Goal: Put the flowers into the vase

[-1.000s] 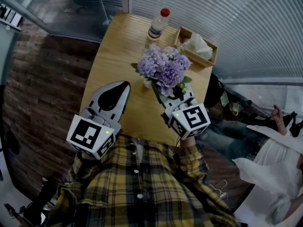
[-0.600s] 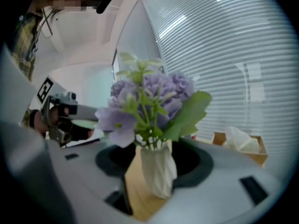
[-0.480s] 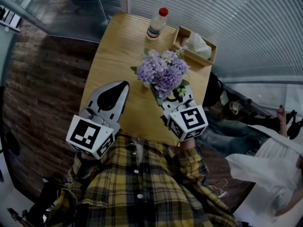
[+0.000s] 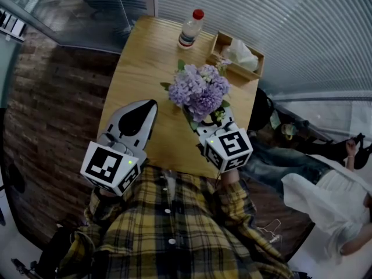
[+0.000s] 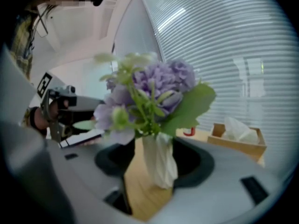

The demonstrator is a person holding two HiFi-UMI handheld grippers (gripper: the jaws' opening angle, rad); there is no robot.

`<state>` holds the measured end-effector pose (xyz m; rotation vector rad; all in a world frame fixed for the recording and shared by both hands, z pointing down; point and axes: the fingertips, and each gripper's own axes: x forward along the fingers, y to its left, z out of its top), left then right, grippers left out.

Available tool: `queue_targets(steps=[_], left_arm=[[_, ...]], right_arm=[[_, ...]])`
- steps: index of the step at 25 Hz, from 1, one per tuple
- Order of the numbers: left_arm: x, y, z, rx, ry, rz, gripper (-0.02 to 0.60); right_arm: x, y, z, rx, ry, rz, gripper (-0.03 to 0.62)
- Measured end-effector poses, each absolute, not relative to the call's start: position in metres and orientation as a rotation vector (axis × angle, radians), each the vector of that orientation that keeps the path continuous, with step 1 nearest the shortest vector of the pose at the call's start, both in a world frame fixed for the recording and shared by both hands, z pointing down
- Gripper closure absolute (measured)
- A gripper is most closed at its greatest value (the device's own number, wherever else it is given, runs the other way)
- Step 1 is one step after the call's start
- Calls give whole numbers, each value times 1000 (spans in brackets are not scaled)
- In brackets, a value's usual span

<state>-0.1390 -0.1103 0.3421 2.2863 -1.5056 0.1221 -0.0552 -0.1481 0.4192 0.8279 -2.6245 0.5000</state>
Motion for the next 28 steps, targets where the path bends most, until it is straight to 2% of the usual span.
queue_targets(steps=[17,28], left_arm=[[-133,-111,339,2312,-1478,127,572],[-117,-117,335,2352,-1432,125,572]], right_arm=[[-39,-123,448,845,-2570,761,362],[-19,-114,441,875,-2579,743,377]])
